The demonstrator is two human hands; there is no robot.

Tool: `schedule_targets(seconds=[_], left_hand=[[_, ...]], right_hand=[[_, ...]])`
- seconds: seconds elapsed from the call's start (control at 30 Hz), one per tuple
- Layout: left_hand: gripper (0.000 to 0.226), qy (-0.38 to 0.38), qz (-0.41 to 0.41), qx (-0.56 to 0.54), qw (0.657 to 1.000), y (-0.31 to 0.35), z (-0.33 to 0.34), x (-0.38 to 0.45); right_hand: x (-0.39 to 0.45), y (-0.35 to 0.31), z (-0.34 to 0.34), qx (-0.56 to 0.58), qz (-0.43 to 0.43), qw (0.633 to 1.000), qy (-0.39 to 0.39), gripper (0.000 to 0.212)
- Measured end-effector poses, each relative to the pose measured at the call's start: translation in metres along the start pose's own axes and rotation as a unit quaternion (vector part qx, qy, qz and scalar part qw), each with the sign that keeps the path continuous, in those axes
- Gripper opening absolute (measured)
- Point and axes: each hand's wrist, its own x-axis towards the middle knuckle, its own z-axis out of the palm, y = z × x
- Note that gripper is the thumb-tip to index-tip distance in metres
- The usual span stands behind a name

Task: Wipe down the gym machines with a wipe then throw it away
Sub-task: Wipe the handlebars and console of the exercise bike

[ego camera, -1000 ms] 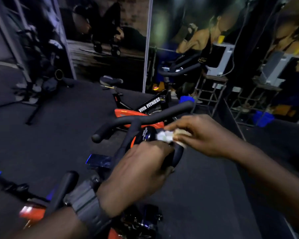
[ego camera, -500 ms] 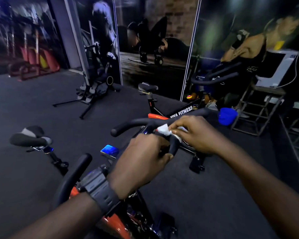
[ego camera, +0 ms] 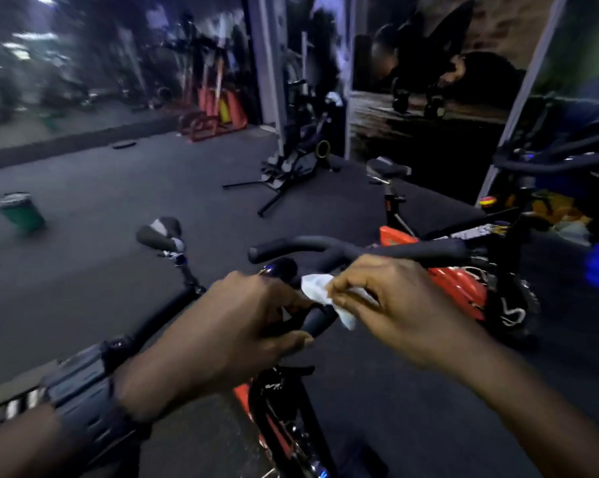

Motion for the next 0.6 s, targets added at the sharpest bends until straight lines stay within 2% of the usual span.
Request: schedule_targets(seconds=[0.13,0.27,0.43,0.5,0.6], left_hand=[[0.052,-0.011,-0.059,0.05,0.997,0.018,-0.001,0.01],[0.046,-0.026,-0.108,0.087,0.99,0.034,0.001,0.019],[0.045,-0.031,-0.151,0.096,0.983,0.044,0.0,0.026],[0.044,-0.034,-0.158,0.101,0.982,0.045,0.0,0.029],[0.036,-0.03,-0.17,0.108,0.979,0.043,0.002,0.032]], right_hand=[[0.023,0.027,0.003,0.045,-0.004,0.999,0.0,0.015],[0.038,0.033,0.003,-0.005,-0.014,0.999,-0.051,0.013],[0.046,0.018,-0.03,-0.077,-0.052,0.977,-0.192,0.015],[0.066,0.016,-0.033,-0.108,-0.047,0.963,-0.243,0.032],[0.097,0.027,-0.028,-0.17,-0.121,0.93,-0.303,0.033]])
